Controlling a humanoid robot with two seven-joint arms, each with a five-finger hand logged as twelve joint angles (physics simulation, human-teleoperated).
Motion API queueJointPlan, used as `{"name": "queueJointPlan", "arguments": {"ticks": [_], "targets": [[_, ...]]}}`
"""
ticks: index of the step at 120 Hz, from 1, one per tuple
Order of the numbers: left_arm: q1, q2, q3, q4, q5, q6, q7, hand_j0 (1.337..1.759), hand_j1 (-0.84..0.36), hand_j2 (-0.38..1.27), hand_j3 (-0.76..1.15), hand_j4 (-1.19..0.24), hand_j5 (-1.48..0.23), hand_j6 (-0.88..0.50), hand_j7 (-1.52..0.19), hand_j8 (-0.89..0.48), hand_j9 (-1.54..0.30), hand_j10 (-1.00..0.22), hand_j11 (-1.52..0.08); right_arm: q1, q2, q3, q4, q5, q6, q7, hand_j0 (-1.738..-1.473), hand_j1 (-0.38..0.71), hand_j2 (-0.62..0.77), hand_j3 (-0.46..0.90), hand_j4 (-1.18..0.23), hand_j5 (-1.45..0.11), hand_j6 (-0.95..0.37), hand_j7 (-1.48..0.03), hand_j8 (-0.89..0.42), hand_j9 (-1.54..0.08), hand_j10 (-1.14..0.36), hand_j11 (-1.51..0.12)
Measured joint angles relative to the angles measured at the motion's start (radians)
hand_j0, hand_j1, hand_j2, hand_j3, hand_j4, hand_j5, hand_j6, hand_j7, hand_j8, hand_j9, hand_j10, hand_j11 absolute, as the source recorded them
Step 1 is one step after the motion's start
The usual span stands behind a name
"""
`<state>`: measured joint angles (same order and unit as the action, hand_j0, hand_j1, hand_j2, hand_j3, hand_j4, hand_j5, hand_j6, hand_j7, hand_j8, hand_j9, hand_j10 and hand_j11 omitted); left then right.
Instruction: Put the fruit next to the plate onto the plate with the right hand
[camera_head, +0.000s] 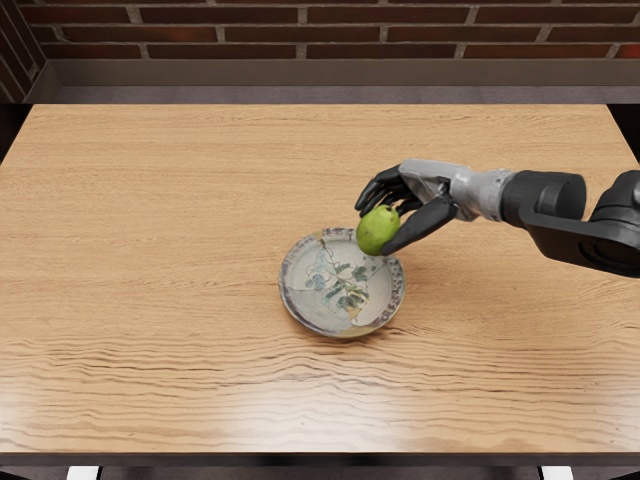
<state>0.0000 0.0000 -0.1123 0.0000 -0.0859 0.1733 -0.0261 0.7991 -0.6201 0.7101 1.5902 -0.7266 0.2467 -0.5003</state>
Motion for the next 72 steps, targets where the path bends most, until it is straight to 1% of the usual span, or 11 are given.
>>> {"name": "queueJointPlan", "arguments": {"ticks": [24, 54, 72], "targets": [[0.0, 0.0, 0.0, 0.0, 0.0, 0.0, 0.0, 1.658, 0.35, 0.0, 0.0, 0.0, 0.0, 0.0, 0.0, 0.0, 0.0, 0.0, 0.0, 0.002, 0.052, -0.002, -0.039, -0.009, -0.002, 0.0, -1.658, 0.27, 0.17, 0.0, -0.58, -0.8, -0.48, -0.78, -0.38, -0.81, -0.53, -0.8], [0.0, 0.0, 0.0, 0.0, 0.0, 0.0, 0.0, 1.658, 0.35, 0.0, 0.0, 0.0, 0.0, 0.0, 0.0, 0.0, 0.0, 0.0, 0.0, -0.011, 0.07, -0.014, -0.057, -0.029, -0.003, 0.0, -1.658, 0.27, 0.16, 0.0, -0.58, -0.8, -0.47, -0.78, -0.38, -0.8, -0.53, -0.8], [0.0, 0.0, 0.0, 0.0, 0.0, 0.0, 0.0, 1.658, 0.35, 0.0, 0.0, 0.0, 0.0, 0.0, 0.0, 0.0, 0.0, 0.0, 0.0, -0.034, 0.096, -0.019, -0.069, -0.063, -0.003, 0.0, -1.658, 0.27, 0.17, 0.0, -0.58, -0.8, -0.48, -0.78, -0.38, -0.81, -0.53, -0.8]]}}
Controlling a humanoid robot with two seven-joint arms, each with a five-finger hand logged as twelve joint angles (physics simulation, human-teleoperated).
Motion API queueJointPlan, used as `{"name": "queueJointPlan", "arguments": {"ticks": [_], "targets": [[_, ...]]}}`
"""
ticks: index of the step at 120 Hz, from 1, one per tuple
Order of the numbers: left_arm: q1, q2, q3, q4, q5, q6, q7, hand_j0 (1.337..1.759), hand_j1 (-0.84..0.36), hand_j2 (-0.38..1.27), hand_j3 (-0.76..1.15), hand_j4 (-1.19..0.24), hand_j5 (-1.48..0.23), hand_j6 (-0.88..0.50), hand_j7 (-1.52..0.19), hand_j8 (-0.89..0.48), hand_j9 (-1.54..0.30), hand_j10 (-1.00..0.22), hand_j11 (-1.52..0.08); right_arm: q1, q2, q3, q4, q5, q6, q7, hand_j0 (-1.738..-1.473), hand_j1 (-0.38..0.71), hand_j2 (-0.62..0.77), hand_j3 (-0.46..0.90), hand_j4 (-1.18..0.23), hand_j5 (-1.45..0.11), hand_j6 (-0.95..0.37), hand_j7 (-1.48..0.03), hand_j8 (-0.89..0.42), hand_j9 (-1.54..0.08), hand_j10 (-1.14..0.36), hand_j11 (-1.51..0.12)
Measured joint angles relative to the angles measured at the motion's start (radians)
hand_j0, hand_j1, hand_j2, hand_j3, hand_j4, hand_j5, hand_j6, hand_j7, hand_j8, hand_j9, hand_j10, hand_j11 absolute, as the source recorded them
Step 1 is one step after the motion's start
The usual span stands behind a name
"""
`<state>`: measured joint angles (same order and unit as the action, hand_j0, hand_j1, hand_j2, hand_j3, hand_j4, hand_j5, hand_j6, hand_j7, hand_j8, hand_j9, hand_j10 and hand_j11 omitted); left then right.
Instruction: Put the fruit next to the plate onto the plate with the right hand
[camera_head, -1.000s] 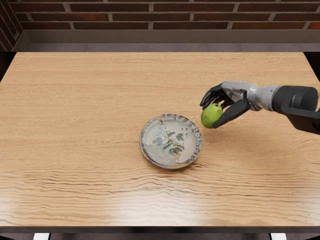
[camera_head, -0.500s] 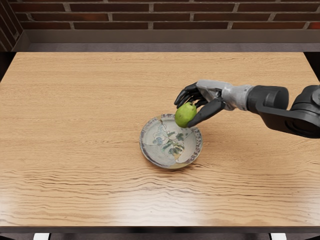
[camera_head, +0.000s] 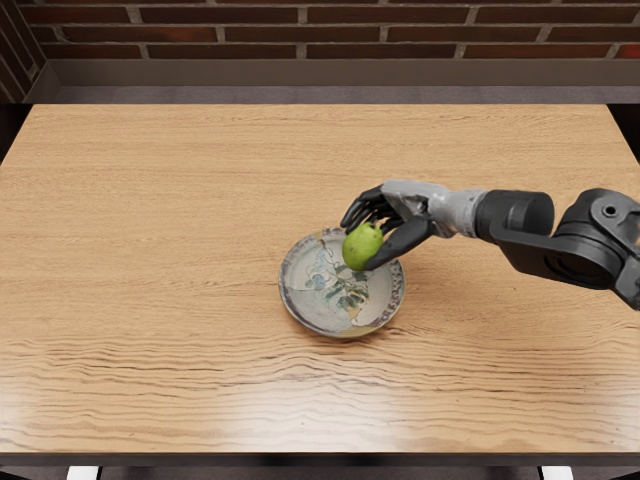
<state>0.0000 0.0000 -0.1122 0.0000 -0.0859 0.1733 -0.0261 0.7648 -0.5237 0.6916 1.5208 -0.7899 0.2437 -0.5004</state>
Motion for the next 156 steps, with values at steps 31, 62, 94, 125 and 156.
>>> {"name": "queueJointPlan", "arguments": {"ticks": [31, 62, 94, 125, 156], "targets": [[0.0, 0.0, 0.0, 0.0, 0.0, 0.0, 0.0, 1.658, 0.35, 0.0, 0.0, 0.0, 0.0, 0.0, 0.0, 0.0, 0.0, 0.0, 0.0, -0.026, 0.045, -0.022, -0.012, -0.055, -0.026, 0.0, -1.658, 0.27, 0.17, 0.0, -0.58, -0.8, -0.48, -0.78, -0.38, -0.81, -0.53, -0.8], [0.0, 0.0, 0.0, 0.0, 0.0, 0.0, 0.0, 1.658, 0.35, 0.0, 0.0, 0.0, 0.0, 0.0, 0.0, 0.0, 0.0, 0.0, 0.0, -0.049, 0.065, -0.03, -0.013, -0.09, -0.037, -0.001, -1.658, 0.26, 0.15, 0.0, -0.57, -0.79, -0.48, -0.76, -0.39, -0.79, -0.53, -0.78], [0.0, 0.0, 0.0, 0.0, 0.0, 0.0, 0.0, 1.658, 0.35, 0.0, 0.0, 0.0, 0.0, 0.0, 0.0, 0.0, 0.0, 0.0, 0.0, -0.052, 0.057, -0.029, -0.015, -0.096, -0.039, -0.004, -1.658, 0.01, 0.03, 0.0, -0.32, -0.43, -0.29, -0.42, -0.25, -0.43, -0.31, -0.42], [0.0, 0.0, 0.0, 0.0, 0.0, 0.0, 0.0, 1.658, 0.35, 0.0, 0.0, 0.0, 0.0, 0.0, 0.0, 0.0, 0.0, 0.0, 0.0, -0.023, -0.004, -0.012, -0.007, -0.073, -0.032, -0.006, -1.658, -0.25, 0.01, 0.0, -0.08, -0.13, -0.08, -0.12, -0.06, -0.14, -0.22, -0.42], [0.0, 0.0, 0.0, 0.0, 0.0, 0.0, 0.0, 1.658, 0.35, 0.0, 0.0, 0.0, 0.0, 0.0, 0.0, 0.0, 0.0, 0.0, 0.0, 0.0, -0.099, 0.001, 0.014, -0.025, -0.024, -0.007, -1.658, -0.32, 0.0, 0.0, -0.02, -0.04, -0.03, -0.03, -0.02, -0.04, -0.06, -0.12]]}}
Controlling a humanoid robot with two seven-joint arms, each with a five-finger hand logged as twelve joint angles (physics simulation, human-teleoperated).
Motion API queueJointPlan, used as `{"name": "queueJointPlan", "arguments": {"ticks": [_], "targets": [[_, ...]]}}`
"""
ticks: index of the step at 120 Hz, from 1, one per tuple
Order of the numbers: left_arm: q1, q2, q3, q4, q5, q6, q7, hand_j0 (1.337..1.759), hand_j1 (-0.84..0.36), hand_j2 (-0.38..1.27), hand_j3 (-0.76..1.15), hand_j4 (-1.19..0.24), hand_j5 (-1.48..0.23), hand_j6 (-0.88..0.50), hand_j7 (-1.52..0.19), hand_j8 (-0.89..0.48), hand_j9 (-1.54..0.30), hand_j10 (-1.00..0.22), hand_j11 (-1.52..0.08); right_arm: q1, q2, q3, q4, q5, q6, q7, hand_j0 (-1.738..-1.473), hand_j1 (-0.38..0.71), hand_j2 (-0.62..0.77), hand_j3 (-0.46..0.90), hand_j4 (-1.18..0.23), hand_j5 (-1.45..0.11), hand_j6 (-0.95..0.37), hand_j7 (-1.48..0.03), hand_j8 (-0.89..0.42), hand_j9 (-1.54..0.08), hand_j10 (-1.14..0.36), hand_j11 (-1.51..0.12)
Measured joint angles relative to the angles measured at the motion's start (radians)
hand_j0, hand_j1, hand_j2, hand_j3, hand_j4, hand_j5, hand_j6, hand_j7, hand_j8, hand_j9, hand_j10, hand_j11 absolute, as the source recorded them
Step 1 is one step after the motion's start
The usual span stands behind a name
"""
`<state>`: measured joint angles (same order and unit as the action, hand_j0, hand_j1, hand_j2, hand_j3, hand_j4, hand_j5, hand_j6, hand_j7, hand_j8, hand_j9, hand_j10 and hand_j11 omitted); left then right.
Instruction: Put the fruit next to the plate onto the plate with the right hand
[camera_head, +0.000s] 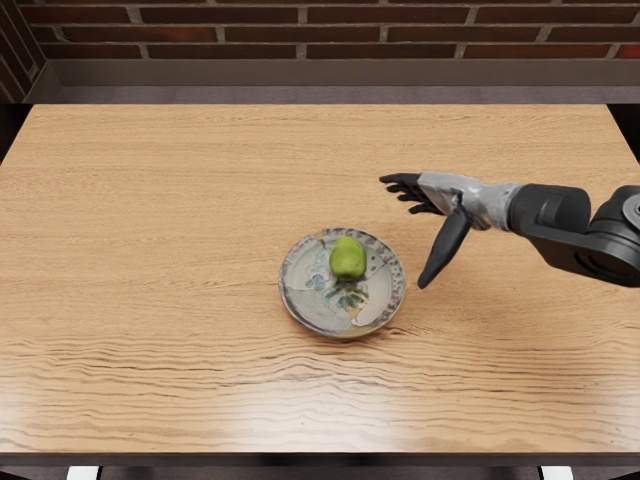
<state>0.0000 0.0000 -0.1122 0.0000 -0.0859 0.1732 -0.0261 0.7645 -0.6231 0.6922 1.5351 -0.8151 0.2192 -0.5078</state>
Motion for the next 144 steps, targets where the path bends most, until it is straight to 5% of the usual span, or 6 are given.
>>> {"name": "queueJointPlan", "arguments": {"ticks": [27, 55, 80, 144], "targets": [[0.0, 0.0, 0.0, 0.0, 0.0, 0.0, 0.0, 1.658, 0.35, 0.0, 0.0, 0.0, 0.0, 0.0, 0.0, 0.0, 0.0, 0.0, 0.0, 0.002, -0.033, 0.023, 0.009, 0.062, 0.048, 0.0, -1.658, -0.34, 0.0, 0.0, -0.01, -0.01, -0.01, -0.01, -0.01, -0.01, -0.02, -0.04], [0.0, 0.0, 0.0, 0.0, 0.0, 0.0, 0.0, 1.658, 0.35, 0.0, 0.0, 0.0, 0.0, 0.0, 0.0, 0.0, 0.0, 0.0, 0.0, 0.003, -0.133, 0.062, 0.004, 0.392, 0.315, 0.0, -1.658, -0.35, 0.0, 0.0, 0.0, 0.0, 0.0, 0.0, 0.0, 0.0, -0.01, -0.01], [0.0, 0.0, 0.0, 0.0, 0.0, 0.0, 0.0, 1.658, 0.35, 0.0, 0.0, 0.0, 0.0, 0.0, 0.0, 0.0, 0.0, 0.0, 0.0, -0.008, -0.194, 0.065, -0.003, 0.596, 0.381, -0.001, -1.658, -0.35, 0.0, 0.0, 0.0, 0.0, 0.0, 0.0, 0.0, 0.0, 0.0, 0.0], [0.003, 0.0, -0.001, 0.0, 0.0, -0.001, 0.0, 1.658, 0.35, 0.0, 0.0, 0.0, 0.0, 0.0, 0.0, 0.0, 0.0, 0.0, 0.0, -0.013, -0.211, 0.064, -0.049, 0.652, 0.392, -0.001, -1.658, -0.35, 0.0, 0.0, 0.0, 0.0, 0.0, 0.0, 0.0, 0.0, 0.0, 0.0]]}}
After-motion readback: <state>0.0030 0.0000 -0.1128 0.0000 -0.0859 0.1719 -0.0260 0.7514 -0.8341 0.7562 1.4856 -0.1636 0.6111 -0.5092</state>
